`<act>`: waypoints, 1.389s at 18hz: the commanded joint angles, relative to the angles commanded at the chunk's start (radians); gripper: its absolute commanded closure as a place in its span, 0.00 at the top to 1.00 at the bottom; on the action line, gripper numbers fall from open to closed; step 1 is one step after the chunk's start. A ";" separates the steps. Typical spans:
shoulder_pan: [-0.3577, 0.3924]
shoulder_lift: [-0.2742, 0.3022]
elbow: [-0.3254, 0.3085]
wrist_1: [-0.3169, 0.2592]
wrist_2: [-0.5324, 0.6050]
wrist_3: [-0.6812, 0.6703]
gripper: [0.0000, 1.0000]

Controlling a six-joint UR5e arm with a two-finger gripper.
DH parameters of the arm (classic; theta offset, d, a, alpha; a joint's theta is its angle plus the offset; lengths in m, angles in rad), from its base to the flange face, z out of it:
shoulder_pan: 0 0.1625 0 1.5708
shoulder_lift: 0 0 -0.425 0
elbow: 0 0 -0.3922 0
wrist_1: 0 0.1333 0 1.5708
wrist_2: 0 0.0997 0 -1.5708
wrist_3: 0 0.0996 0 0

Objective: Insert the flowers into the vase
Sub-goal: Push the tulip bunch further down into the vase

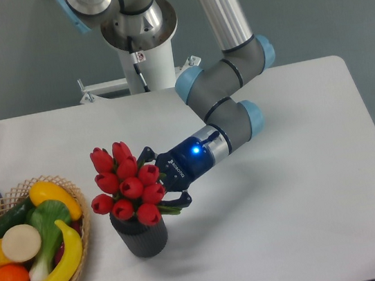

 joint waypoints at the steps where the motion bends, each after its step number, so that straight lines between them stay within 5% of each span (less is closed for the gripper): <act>1: 0.000 -0.002 -0.002 0.000 0.000 0.012 0.41; 6: 0.000 -0.002 -0.003 0.000 0.000 0.019 0.46; 11: 0.000 -0.002 -0.003 0.000 -0.002 0.019 0.65; 19: 0.002 0.001 -0.003 0.000 0.000 0.023 0.77; 25: 0.002 0.003 -0.003 0.002 0.002 0.023 1.00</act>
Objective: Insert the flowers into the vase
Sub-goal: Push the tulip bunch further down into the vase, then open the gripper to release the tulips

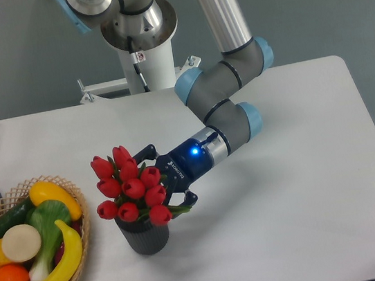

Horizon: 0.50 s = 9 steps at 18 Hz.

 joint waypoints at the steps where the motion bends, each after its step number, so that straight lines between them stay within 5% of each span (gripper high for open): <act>1: 0.000 0.002 0.000 0.000 0.000 0.000 1.00; 9: 0.017 0.015 -0.011 0.009 0.089 -0.002 1.00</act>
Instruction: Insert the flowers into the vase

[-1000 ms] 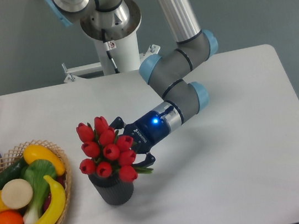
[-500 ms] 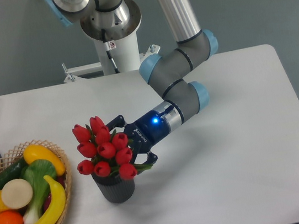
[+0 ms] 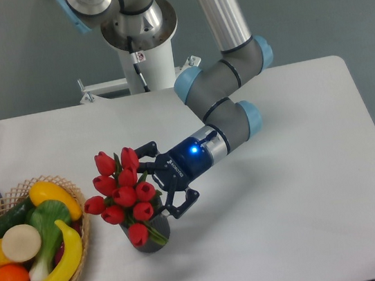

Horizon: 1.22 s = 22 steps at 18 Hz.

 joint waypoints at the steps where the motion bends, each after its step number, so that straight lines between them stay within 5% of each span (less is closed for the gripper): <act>1: 0.011 0.012 -0.003 -0.002 0.019 -0.005 1.00; 7: 0.083 0.048 -0.011 0.000 0.040 -0.002 1.00; 19: 0.144 0.256 0.001 0.002 0.374 0.089 1.00; 22: 0.169 0.323 0.038 -0.002 0.546 0.075 1.00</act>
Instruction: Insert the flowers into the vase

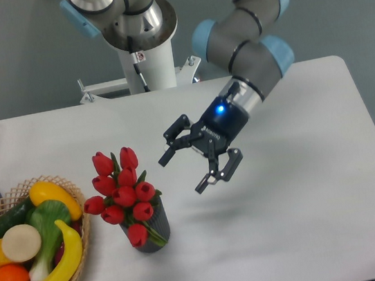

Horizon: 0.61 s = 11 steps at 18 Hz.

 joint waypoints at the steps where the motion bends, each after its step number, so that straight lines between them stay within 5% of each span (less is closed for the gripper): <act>1: 0.002 0.028 0.012 -0.003 0.092 -0.005 1.00; 7: 0.022 0.098 0.060 -0.032 0.422 0.006 1.00; 11: 0.028 0.166 0.107 -0.119 0.554 -0.006 1.00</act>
